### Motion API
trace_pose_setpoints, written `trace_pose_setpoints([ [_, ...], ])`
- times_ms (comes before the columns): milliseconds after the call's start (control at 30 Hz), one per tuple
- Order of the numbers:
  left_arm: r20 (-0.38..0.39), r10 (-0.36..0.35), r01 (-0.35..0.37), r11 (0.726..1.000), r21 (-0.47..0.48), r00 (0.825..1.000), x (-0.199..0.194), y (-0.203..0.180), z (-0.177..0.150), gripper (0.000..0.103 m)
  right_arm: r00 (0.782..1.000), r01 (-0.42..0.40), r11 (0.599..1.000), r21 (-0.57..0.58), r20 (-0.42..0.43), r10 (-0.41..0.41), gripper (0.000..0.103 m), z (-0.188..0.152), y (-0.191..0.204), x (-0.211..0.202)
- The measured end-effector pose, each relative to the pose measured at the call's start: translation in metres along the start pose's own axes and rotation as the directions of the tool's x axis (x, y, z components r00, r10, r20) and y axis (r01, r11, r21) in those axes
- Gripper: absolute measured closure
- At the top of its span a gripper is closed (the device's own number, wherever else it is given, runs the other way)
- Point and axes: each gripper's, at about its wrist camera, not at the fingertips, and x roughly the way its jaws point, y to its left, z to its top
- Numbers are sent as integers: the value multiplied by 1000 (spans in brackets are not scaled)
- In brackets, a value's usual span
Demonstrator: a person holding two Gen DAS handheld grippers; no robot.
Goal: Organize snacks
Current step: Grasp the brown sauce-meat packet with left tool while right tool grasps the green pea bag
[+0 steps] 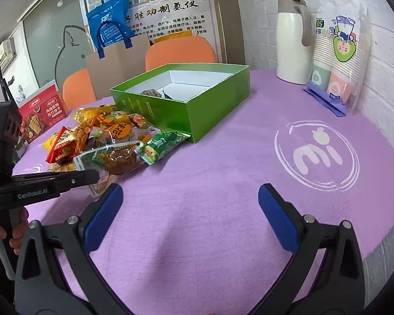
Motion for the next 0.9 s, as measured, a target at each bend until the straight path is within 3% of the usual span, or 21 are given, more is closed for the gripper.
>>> trace_pose_setpoints([
  [100,10,-7,7,1000,-3,1000,-21,4,-13,99,1000,-13,1000,3,-12,13,1,4,3,7],
  [267,31,41,-40,998,-43,999,-62,25,-47,95,998,-34,999,6,-57,35,1,20,15,36],
  [367,39,82,-79,993,-83,996,-80,38,-62,65,994,-59,998,31,-86,61,1,33,23,59],
  [400,48,96,-91,991,-97,994,-85,41,-64,45,993,-66,997,46,-95,70,1,36,25,66],
  [433,68,101,-93,990,-110,993,-91,44,-66,36,992,-62,996,64,-108,69,1,39,26,73],
  [600,127,86,-75,993,-89,988,-106,47,-51,36,984,-59,987,149,-158,83,1,48,23,95],
  [733,111,81,-82,997,1,990,-87,33,-36,35,981,-40,988,149,-182,67,15,50,24,102],
  [900,28,82,-83,996,19,996,-54,32,-32,35,974,-53,984,170,-210,89,55,46,17,108],
])
